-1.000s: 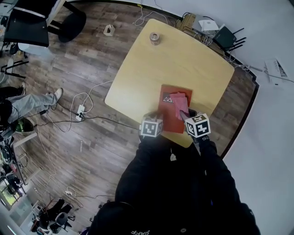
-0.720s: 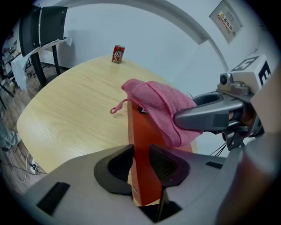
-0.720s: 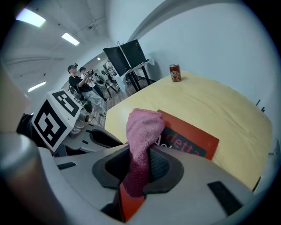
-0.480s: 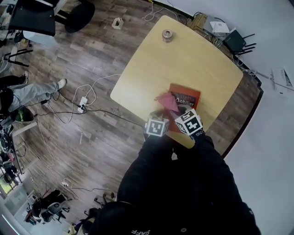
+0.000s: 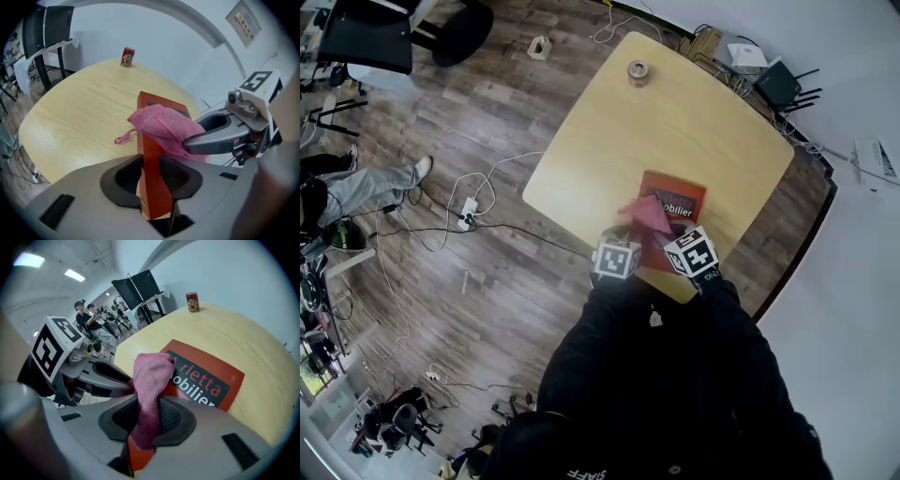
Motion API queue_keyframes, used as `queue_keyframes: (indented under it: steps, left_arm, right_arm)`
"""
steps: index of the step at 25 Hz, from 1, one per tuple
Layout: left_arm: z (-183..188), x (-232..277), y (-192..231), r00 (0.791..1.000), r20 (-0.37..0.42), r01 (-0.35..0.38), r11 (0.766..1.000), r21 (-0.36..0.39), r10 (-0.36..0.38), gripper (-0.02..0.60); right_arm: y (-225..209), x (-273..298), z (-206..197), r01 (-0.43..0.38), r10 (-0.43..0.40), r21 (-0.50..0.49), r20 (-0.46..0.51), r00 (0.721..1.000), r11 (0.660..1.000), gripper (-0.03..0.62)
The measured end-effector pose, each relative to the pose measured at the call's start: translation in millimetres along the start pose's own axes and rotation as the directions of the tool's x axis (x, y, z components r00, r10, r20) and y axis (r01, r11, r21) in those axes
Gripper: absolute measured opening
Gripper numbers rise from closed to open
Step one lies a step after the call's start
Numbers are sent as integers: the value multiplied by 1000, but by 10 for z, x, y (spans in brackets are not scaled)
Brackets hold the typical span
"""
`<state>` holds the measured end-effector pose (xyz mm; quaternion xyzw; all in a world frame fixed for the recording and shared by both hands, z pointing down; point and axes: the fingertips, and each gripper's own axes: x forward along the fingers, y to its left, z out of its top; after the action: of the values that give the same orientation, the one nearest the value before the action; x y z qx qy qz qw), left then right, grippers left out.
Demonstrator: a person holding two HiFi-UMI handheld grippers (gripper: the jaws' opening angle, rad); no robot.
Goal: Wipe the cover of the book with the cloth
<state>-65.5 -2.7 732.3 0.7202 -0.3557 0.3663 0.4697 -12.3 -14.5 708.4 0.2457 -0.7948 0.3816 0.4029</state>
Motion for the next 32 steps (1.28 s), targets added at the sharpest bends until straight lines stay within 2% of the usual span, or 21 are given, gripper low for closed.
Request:
queue_keyframes:
  steps: [5,11,18,22,28,32]
  left_arm:
    - [-10,-29,14,1000,-11,-27,1000,5,27,138]
    - [46,-35,1,999,13,-53,998,17,52,138]
    - [-5,-46,-19,995,10,-97,995,-4,97,137]
    - [29,-33,-13,992,51,-113,994,-13,114,137]
    - [-10,-133,-63,988,101,-106,990,-94,115,166]
    - [-50,-225,-63,984,131,-109,989,-100,121,167]
  right_arm:
    - [-147,-143,-181,15,-16,51,12,1000,999,101]
    - [-317,-302,-337,28,-32,103,37,999,994,101]
    - [-486,-542,-507,41,-55,156,81,995,987,101]
    - [-522,-721,-492,40,-60,155,125,990,987,101]
    - [-408,-878,-413,9,-35,138,184,982,990,101]
    - [-268,-884,-351,-17,-9,126,200,980,992,101]
